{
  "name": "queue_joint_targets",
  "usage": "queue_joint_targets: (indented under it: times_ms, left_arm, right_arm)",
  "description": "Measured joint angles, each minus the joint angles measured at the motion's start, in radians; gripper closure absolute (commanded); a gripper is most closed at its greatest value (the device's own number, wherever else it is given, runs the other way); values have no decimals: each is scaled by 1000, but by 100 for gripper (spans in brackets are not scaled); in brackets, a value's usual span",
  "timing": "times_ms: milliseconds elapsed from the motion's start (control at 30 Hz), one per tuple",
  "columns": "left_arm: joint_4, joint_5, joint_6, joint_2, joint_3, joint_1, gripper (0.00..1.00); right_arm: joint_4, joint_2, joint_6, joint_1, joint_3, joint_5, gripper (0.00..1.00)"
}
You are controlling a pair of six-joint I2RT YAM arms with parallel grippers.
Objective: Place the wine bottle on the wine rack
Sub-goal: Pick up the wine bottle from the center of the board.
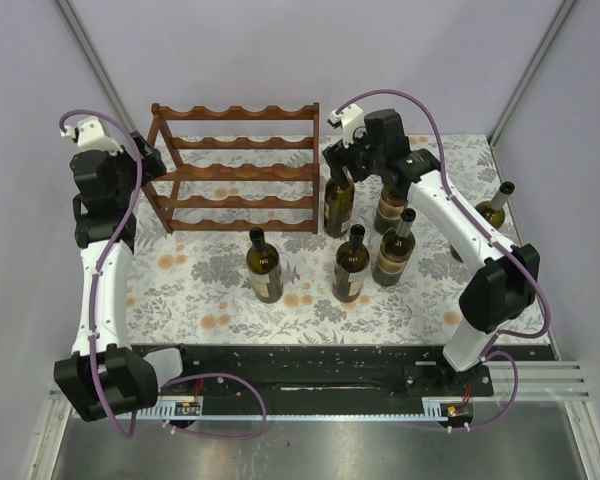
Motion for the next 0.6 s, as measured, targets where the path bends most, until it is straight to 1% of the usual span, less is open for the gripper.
queue_joint_targets:
  times_ms: [167, 300, 433, 567, 600]
  left_arm:
    - [4, 91, 51, -18, -4, 0, 1]
    - [4, 168, 82, -36, -4, -2, 1]
    - [3, 226, 109, -45, -4, -9, 1]
    - [3, 255, 123, -45, -4, -21, 1]
    - [3, 262, 127, -45, -4, -26, 1]
  right_arm:
    - [3, 26, -2, 0, 15, 0, 21]
    - [5, 41, 0, 0, 21, 0, 26]
    - [5, 52, 2, 0, 21, 0, 35]
    - [4, 56, 8, 1, 21, -2, 47]
    - [4, 56, 11, 1, 21, -2, 52]
